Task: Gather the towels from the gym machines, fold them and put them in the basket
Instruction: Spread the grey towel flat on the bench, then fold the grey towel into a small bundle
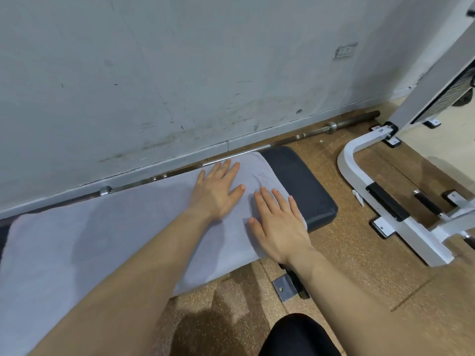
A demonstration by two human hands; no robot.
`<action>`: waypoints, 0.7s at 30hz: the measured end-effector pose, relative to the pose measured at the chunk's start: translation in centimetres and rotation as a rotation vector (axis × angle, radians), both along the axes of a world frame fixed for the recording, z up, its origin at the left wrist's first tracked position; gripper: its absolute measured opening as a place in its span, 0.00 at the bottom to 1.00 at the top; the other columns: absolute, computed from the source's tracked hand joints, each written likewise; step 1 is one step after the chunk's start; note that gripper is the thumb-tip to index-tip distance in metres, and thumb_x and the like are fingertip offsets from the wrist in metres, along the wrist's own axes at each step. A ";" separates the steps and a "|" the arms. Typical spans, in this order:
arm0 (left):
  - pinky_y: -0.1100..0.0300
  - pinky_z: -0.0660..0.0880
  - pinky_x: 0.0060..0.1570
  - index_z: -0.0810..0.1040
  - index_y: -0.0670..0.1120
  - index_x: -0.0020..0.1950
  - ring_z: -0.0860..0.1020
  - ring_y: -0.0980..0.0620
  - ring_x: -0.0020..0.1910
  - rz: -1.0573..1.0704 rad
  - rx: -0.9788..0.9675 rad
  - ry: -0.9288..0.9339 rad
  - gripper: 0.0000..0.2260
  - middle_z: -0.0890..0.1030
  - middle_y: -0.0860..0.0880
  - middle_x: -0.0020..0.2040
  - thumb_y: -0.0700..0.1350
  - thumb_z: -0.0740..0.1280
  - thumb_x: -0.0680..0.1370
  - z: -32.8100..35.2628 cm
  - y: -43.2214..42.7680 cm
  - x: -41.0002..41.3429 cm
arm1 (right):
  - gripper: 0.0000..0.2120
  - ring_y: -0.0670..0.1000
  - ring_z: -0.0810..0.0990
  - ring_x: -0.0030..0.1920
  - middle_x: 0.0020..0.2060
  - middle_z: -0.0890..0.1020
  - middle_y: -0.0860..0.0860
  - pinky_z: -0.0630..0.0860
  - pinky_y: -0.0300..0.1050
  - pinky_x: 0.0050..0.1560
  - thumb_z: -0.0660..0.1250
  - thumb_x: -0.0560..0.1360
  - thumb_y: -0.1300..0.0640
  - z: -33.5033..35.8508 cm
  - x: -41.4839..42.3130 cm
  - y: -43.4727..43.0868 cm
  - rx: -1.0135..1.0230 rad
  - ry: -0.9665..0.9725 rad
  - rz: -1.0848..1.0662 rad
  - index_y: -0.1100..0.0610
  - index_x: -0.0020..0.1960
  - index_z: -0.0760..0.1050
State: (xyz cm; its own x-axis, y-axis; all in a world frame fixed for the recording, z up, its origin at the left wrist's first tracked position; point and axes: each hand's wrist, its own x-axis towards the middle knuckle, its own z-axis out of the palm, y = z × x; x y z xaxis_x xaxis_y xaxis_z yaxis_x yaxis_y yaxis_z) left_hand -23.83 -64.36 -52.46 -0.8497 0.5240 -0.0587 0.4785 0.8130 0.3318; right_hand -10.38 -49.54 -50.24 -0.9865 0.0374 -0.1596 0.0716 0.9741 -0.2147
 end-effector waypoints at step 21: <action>0.49 0.67 0.69 0.71 0.46 0.73 0.68 0.44 0.71 0.786 0.074 0.060 0.21 0.69 0.46 0.75 0.46 0.65 0.80 0.3 -34.8 23.3 | 0.21 0.57 0.71 0.62 0.64 0.73 0.51 0.71 0.54 0.60 0.60 0.77 0.53 0.5 6.2 -35.1 -0.214 0.022 0.507 0.54 0.69 0.72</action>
